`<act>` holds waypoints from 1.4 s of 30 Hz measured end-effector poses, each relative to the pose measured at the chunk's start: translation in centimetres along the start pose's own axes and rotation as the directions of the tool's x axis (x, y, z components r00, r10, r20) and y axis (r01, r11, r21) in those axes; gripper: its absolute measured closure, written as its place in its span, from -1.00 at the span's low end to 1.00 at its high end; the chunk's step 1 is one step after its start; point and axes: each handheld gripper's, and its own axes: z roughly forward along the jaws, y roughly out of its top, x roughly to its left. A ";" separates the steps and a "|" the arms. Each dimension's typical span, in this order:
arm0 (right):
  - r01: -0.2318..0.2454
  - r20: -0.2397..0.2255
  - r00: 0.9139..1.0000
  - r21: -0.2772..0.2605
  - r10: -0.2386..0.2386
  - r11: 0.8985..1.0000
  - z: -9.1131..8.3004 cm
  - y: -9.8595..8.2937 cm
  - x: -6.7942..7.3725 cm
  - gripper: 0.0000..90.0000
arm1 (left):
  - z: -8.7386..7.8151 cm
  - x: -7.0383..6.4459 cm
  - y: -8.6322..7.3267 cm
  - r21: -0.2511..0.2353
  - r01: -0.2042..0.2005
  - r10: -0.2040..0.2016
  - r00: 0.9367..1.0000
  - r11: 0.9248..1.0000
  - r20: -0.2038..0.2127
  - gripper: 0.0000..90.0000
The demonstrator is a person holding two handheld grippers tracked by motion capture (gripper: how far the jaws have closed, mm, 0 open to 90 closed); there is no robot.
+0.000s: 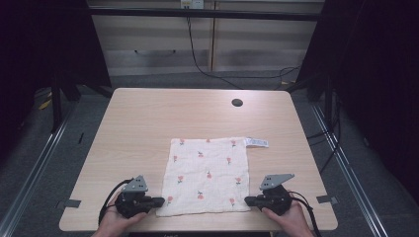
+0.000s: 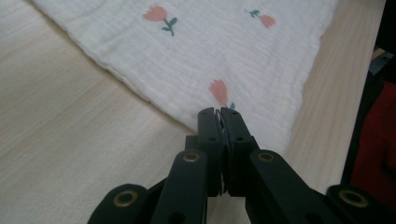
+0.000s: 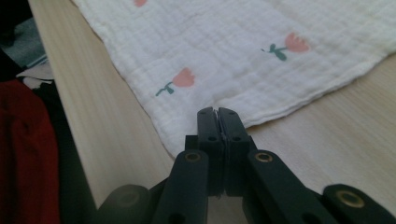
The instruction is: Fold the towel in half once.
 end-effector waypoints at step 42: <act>-0.178 0.188 0.963 -0.086 0.191 0.980 4.4 10.7 -17.6 0.45 | 4.1 4.8 4.8 -0.083 0.010 -0.018 0.996 0.997 -0.093 0.35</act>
